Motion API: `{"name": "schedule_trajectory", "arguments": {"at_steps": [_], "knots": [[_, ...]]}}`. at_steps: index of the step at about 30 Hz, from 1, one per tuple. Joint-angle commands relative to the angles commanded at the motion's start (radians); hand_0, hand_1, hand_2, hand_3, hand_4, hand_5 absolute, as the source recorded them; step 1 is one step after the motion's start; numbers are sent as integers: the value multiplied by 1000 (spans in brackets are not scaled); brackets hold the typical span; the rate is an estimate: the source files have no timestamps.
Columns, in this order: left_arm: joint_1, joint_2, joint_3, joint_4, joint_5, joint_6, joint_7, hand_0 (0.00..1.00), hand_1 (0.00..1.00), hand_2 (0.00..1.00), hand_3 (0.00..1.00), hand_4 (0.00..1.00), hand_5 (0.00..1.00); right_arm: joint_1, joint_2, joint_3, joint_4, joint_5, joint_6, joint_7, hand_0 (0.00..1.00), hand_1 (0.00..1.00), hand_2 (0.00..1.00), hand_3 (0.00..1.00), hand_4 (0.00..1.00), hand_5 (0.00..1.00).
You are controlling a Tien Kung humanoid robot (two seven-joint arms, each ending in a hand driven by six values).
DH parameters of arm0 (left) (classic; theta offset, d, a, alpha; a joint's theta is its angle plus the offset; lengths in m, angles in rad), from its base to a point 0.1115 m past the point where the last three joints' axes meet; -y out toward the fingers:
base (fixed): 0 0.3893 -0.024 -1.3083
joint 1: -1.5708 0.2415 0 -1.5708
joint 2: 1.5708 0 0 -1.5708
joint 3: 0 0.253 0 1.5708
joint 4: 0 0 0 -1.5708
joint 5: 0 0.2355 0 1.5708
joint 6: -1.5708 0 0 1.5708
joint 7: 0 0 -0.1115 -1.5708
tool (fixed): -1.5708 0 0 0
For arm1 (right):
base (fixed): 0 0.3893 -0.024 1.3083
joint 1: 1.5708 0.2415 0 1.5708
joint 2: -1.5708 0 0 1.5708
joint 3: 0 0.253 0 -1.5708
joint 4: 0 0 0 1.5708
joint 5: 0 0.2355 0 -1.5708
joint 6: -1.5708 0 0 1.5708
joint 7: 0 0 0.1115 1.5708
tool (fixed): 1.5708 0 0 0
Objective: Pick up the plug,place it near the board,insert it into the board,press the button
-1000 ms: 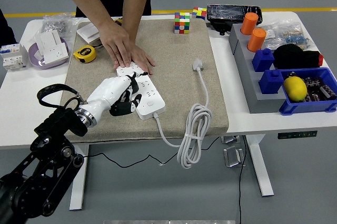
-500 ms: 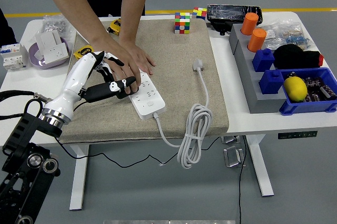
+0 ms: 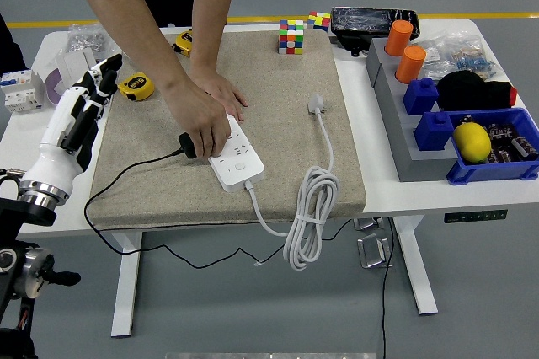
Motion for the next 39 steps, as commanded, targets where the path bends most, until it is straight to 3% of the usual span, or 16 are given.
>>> {"name": "schedule_trajectory", "arguments": {"at_steps": [2,3,11,17,20,26,27,32,33,38,39], "knots": [[1,0,-16,6,-85,4,1,998,998,981,945,998,925,0,0,1,0,0,0,0,819,792,755,762,998,998],[2,0,-19,9,-124,4,1,998,998,985,955,998,998,0,1,1,0,1,0,0,818,792,755,762,998,998],[2,0,-58,45,-446,23,29,998,998,990,965,998,998,4,1,5,0,1,0,1,818,792,754,763,998,998],[3,0,-65,40,-434,31,23,998,998,988,963,998,998,1,1,3,-1,4,1,0,819,792,754,762,998,998],[6,0,-60,28,-378,32,15,998,998,988,963,998,998,2,-1,4,-1,3,1,1,819,792,754,762,998,998],[25,0,13,-37,-128,14,-48,998,993,960,953,998,998,4,-4,5,0,2,0,1,817,792,754,762,998,998],[28,3,28,-49,-89,12,-63,998,985,936,950,998,911,5,-4,6,0,2,0,1,819,792,754,762,998,998],[38,33,105,-75,119,5,-121,998,985,936,950,998,911,4,-5,1,-1,4,0,1,819,792,754,762,998,998],[38,42,127,-75,164,1,-124,885,866,843,952,920,530,4,-5,0,-1,4,0,1,818,792,754,762,998,998],[24,66,198,-75,368,-41,-122,885,866,843,952,920,530,5,-5,-2,-1,3,-1,1,818,792,754,762,998,998],[21,68,206,-75,407,-48,-122,657,703,607,998,813,310,5,-5,-2,-1,3,-1,1,818,792,754,762,998,998]]}}
